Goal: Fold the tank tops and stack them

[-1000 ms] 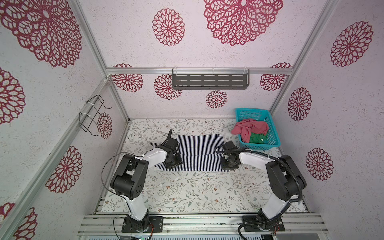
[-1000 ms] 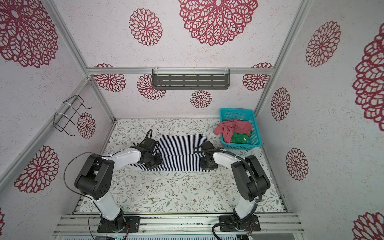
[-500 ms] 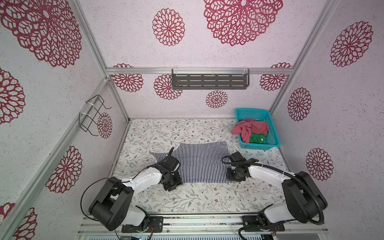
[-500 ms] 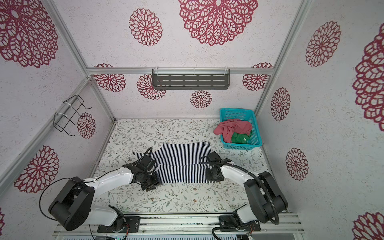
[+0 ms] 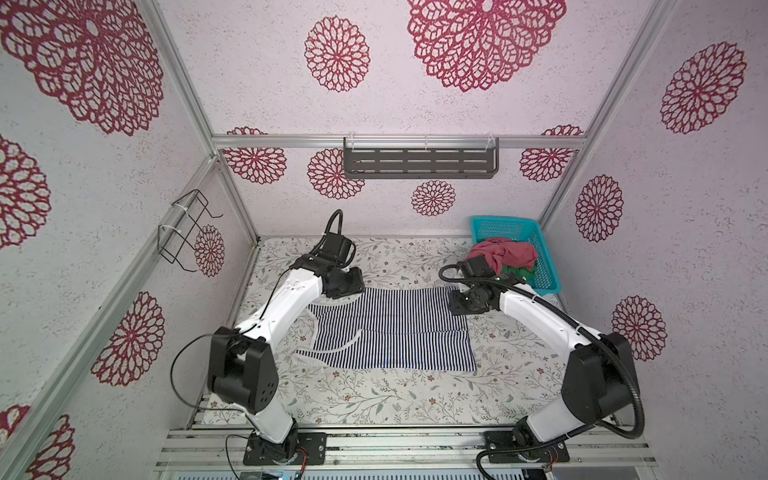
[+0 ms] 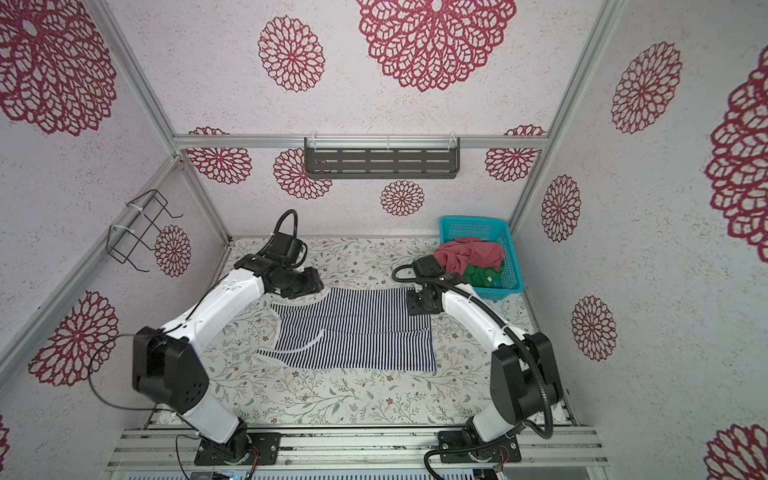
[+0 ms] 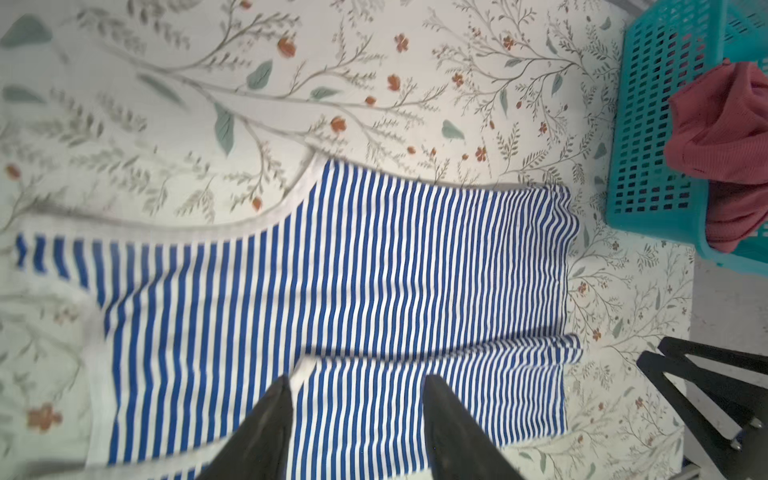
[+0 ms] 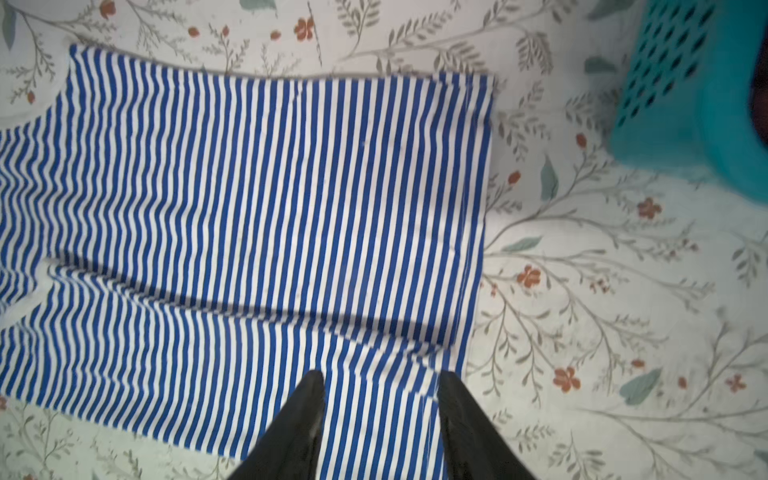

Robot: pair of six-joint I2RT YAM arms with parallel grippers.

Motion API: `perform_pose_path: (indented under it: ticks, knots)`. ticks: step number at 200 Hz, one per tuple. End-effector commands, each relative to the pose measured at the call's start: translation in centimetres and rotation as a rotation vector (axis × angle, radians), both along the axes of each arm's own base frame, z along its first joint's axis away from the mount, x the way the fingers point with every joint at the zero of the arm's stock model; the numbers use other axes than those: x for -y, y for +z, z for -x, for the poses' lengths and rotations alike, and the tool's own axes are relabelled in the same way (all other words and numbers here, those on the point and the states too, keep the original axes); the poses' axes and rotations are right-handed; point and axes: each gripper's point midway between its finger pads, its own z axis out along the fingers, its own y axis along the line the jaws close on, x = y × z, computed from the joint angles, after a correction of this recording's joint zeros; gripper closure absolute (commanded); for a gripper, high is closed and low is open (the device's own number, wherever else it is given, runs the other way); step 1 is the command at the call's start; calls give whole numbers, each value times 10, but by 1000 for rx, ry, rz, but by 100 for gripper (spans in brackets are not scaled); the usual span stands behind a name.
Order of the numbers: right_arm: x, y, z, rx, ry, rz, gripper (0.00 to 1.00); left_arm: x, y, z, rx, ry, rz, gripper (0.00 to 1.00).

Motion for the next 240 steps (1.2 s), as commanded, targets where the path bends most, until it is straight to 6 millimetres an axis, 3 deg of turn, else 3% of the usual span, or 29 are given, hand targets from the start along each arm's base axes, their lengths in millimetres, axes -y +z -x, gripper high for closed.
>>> perform_pose_path:
  ticks: [1, 9, 11, 17, 31, 65, 98, 102, 124, 164, 179, 209, 223, 240]
  knots:
    - [7, 10, -37, 91, 14, 69, 54, 13, -21, -38, 71, -189, -48, 44]
    - [8, 12, -49, 104, -6, 87, 54, 17, -22, -53, 99, -203, -39, 44]
    - [8, 12, -51, 104, -10, 91, 54, 18, -35, -56, 78, -202, -43, 44]
    - [6, 11, -55, 99, -17, 93, 55, 20, -43, -65, 64, -189, -37, 44]
    - [-8, 9, -54, 92, -4, 55, 55, 25, -57, -62, -19, -161, -27, 43]
    - [-20, -23, -40, 32, -17, 29, 57, 37, -96, -17, -87, -83, 3, 43]
    - [-31, -43, -39, -1, -20, 2, 58, 20, -142, 22, -213, 52, 12, 47]
    - [-32, -44, -39, -1, -23, -2, 58, 20, -132, 24, -195, 66, 28, 47]
    - [-38, -47, -38, 0, -32, -25, 58, 0, -155, 55, -251, 149, 3, 50]
    - [-39, -49, -32, -1, -47, -42, 59, -54, -193, 126, -374, 262, -62, 50]
    - [-40, -46, -32, 2, -50, -48, 59, -68, -191, 137, -377, 286, -79, 50]
    - [-45, -41, -35, 12, -44, -60, 59, -81, -178, 141, -370, 280, -104, 49]
    - [-44, -41, -40, 21, -37, -47, 59, -87, -163, 127, -316, 269, -131, 48]
    - [-40, -41, -52, 32, -24, -19, 59, -79, -131, 94, -219, 218, -113, 47]
